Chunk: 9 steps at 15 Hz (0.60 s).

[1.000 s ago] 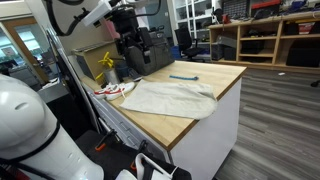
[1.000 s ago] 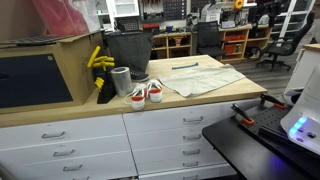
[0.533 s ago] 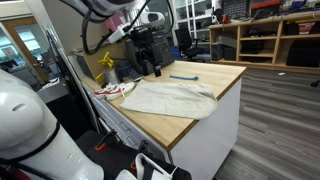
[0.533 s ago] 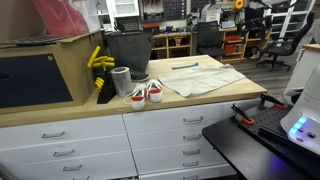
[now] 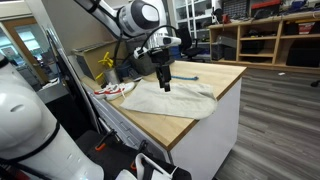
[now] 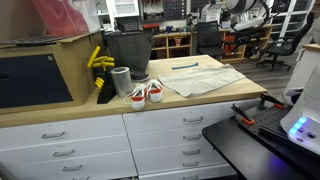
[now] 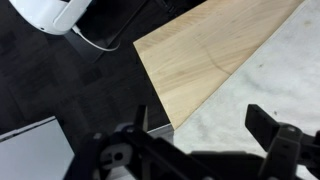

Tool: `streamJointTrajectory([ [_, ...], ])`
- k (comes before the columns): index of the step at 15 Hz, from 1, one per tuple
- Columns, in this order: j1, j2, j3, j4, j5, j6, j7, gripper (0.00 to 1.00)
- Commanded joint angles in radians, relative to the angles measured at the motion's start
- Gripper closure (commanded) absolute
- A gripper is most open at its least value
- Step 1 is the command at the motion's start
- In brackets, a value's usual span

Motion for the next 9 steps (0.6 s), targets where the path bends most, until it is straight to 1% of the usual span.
streamJointTrajectory([
  [1,0.007,0.125,-0.035,0.111,0.002,-0.026,0.057,0.00],
  [5,0.010,0.214,-0.078,0.183,0.009,-0.039,0.000,0.00],
  [8,0.008,0.259,-0.095,0.227,0.022,-0.059,-0.111,0.00],
  [9,0.010,0.273,-0.103,0.247,0.019,-0.065,-0.127,0.00],
])
